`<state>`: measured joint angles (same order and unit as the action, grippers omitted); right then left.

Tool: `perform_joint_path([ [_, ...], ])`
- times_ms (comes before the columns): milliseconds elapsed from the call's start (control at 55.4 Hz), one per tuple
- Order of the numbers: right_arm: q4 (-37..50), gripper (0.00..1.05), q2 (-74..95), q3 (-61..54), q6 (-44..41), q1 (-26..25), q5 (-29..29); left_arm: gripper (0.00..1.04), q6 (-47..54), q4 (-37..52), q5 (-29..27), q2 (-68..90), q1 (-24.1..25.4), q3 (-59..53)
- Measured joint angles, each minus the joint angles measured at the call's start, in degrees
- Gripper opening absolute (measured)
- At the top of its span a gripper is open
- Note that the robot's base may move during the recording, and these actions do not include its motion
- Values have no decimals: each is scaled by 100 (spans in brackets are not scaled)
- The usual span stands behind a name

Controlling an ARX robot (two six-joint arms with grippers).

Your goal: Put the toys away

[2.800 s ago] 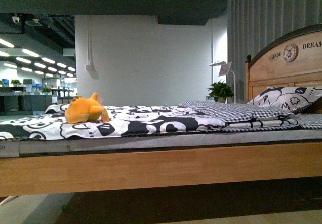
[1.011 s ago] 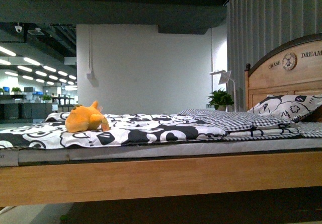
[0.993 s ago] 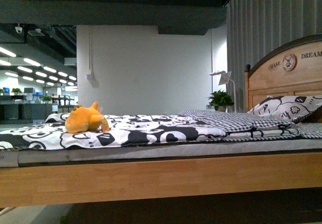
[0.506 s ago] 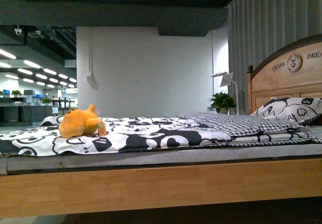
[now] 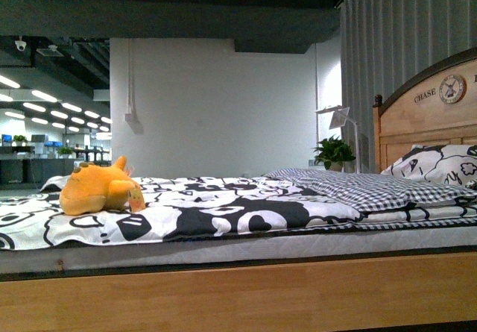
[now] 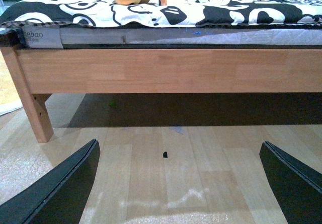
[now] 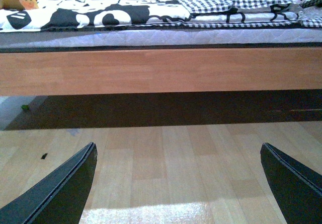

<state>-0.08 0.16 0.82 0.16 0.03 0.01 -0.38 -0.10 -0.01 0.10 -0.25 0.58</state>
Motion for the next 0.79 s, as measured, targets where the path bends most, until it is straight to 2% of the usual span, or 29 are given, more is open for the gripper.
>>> perform_joint_path([
  [795,0,98,0,0,0,0,-2,98,0,-2,0,0,0,0],
])
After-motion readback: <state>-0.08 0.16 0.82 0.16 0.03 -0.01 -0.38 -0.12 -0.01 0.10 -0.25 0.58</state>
